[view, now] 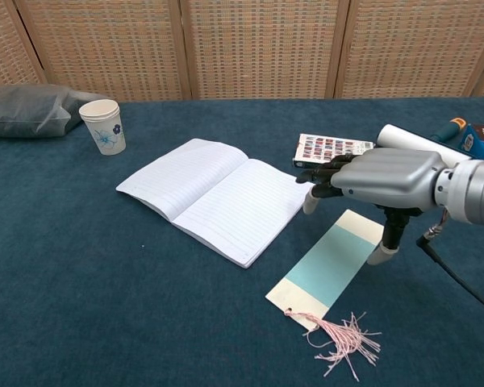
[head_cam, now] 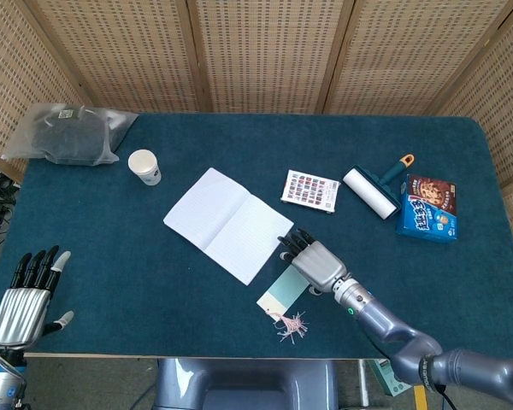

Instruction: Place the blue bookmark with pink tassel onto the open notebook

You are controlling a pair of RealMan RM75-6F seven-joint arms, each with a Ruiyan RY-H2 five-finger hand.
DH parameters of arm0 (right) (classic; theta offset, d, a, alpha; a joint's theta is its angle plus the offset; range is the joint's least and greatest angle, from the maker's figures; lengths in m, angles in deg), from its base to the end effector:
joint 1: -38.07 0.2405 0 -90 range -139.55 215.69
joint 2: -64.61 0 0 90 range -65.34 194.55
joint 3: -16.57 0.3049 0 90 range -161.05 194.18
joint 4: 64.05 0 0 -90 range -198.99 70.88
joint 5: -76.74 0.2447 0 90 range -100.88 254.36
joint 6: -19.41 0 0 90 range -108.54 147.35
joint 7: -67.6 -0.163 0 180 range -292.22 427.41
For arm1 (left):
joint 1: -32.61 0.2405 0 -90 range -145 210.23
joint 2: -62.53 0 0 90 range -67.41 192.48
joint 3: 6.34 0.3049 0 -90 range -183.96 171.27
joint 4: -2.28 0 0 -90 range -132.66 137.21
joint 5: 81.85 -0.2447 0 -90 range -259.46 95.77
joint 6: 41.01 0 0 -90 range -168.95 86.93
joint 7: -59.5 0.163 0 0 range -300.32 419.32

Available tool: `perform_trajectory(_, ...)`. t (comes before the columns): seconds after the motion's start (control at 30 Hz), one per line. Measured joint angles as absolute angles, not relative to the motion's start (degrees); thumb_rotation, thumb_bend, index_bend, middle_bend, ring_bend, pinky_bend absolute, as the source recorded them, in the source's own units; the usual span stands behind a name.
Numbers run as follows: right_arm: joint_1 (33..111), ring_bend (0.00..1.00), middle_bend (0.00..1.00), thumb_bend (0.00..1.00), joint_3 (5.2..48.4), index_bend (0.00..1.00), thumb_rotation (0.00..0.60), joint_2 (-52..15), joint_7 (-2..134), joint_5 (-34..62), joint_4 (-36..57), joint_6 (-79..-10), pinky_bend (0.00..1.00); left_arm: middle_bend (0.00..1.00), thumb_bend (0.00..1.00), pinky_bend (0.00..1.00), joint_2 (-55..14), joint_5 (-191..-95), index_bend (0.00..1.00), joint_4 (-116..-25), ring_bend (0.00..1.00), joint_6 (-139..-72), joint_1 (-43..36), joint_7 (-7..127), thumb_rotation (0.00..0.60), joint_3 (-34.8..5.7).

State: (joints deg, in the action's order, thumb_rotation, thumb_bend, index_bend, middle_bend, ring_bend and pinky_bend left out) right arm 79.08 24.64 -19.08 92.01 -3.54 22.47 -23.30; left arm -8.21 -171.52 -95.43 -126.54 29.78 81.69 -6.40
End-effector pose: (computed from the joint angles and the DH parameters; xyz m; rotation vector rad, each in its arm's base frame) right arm -0.1836 -0.3701 -0.0632 2.2461 -0.6173 0.7414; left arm -0.3318 0.1794 0.0892 -1.5126 -0.7807 -0.7644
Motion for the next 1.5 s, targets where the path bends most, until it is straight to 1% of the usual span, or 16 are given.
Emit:
perform_trajectory(0.17, 80.48, 0.00, 0.00, 0.20, 23.16, 0.26, 0.600, -20.54, 90.73, -4.11, 20.48, -22.51, 0.03, 0.00, 0.00, 0.00, -8.55, -170.52, 0.00, -95.10, 0.00, -125.89, 29.46, 81.96, 0.600, -6.62)
perform_trajectory(0.4, 82.14, 0.00, 0.00, 0.20, 21.80, 0.30, 0.600, -22.24, 90.03, -3.92, 18.31, -21.23, 0.02, 0.00, 0.00, 0.00, -8.62, -170.14, 0.00, -94.99, 0.00, -125.80, 29.30, 81.91, 0.600, -6.59)
perform_trajectory(0.83, 83.45, 0.00, 0.00, 0.20, 20.36, 0.29, 0.600, -22.73, 89.18, -2.80, 18.17, -21.11, 0.00, 0.00, 0.00, 0.00, -8.41, -170.10, 0.00, -94.95, 0.00, -126.12, 29.18, 81.42, 0.600, -6.51)
perform_trajectory(1.3, 84.54, 0.00, 0.00, 0.20, 19.15, 0.29, 0.600, -24.14, 89.12, -2.13, 17.25, -21.11, 0.00, 0.00, 0.00, 0.00, -8.38, -170.10, 0.00, -94.88, 0.00, -126.34, 29.10, 81.31, 0.600, -6.40)
perform_trajectory(1.4, 84.64, 0.00, 0.00, 0.20, 18.91, 0.30, 0.600, -24.37, 89.10, -1.94, 16.94, -21.18, 0.00, 0.00, 0.00, 0.00, -8.39, -170.08, 0.00, -94.86, 0.00, -126.29, 29.03, 81.26, 0.600, -6.38)
perform_trajectory(1.5, 84.69, 0.00, 0.00, 0.20, 18.76, 0.35, 0.600, -24.55, 89.05, -1.94, 16.85, -21.49, 0.00, 0.00, 0.00, 0.00, -8.42, -170.03, 0.00, -94.84, 0.00, -126.34, 29.02, 81.21, 0.600, -6.39)
